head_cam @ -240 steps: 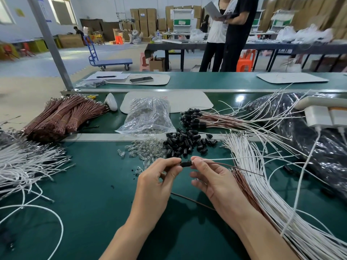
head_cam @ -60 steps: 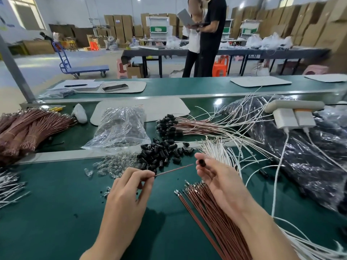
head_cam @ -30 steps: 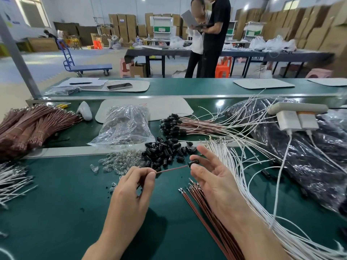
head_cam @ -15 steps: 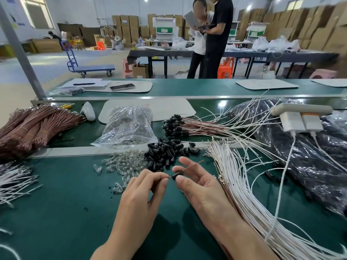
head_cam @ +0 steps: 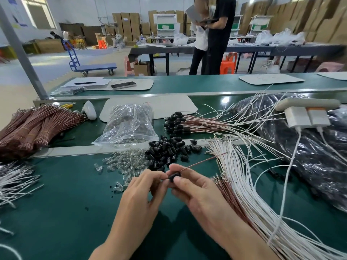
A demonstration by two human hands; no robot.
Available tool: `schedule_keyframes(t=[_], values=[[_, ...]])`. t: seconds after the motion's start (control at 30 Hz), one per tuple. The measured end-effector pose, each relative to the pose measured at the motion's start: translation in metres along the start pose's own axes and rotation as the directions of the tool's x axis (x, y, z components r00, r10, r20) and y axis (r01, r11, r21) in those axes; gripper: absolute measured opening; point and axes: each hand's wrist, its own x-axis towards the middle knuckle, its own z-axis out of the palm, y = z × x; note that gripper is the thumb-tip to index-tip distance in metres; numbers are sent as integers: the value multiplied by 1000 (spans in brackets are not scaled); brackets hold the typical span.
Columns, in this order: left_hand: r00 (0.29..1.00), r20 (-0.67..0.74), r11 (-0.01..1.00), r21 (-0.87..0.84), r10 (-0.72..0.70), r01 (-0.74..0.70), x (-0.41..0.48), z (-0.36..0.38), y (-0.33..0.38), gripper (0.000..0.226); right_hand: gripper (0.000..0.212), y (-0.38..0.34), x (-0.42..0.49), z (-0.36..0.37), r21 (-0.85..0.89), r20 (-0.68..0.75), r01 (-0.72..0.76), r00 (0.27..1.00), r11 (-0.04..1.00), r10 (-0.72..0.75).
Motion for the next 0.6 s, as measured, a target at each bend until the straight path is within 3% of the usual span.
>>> schedule_keyframes(t=[0.23,0.43,0.53,0.6], values=[[999,19,1000,3,-30,30,2,-1,-1,8,27,-14,2,-9,144,-74,30,997,989,-20],[1000,14,999,40,-4,4,2,-2,4,13,24,-5,-1,0,-79,-7,1,1000,997,-2],[996,-19,995,-32,-91,90,8,-3,16,17,22,-26,-1,-11,-42,-136,162,977,986,-166],[993,40,993,-36,-114,115,20,4,30,13,23,-47,-3,-26,-53,-294,347,891,936,-346]])
